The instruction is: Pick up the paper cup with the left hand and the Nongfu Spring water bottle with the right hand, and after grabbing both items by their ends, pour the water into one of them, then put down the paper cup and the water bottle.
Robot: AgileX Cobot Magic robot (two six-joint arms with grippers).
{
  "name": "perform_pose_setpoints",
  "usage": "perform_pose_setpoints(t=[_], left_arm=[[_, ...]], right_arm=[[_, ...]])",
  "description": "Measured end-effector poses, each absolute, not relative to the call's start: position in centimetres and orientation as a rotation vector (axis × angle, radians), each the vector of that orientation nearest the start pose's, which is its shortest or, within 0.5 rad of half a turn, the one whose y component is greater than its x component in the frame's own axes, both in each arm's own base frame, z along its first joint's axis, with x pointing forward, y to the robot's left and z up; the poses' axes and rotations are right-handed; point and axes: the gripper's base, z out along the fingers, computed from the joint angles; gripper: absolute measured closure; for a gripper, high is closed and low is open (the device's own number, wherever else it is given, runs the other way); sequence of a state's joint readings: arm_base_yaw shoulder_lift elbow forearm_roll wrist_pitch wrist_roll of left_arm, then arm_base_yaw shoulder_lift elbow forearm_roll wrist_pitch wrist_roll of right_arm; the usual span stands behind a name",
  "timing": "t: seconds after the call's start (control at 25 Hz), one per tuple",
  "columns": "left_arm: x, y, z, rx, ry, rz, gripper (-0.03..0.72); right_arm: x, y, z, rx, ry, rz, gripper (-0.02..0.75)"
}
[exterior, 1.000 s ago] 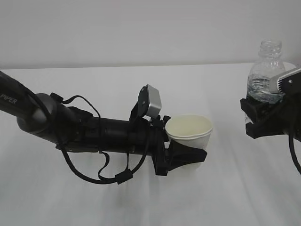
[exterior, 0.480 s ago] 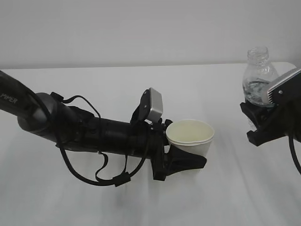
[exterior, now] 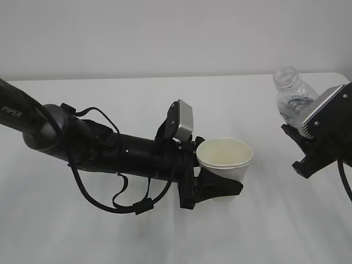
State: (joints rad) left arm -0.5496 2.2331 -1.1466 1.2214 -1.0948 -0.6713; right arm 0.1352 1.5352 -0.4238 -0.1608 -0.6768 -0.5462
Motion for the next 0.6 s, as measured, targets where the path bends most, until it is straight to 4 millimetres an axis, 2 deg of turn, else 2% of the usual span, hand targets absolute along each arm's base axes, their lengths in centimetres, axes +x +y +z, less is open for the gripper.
perform_pose_setpoints(t=[0.6], left_arm=[[30.46,-27.57,10.21,1.317,1.47,-1.177,0.221]], right_arm=[[25.93,4.3,17.24,-1.048,1.644,-0.457,0.332]])
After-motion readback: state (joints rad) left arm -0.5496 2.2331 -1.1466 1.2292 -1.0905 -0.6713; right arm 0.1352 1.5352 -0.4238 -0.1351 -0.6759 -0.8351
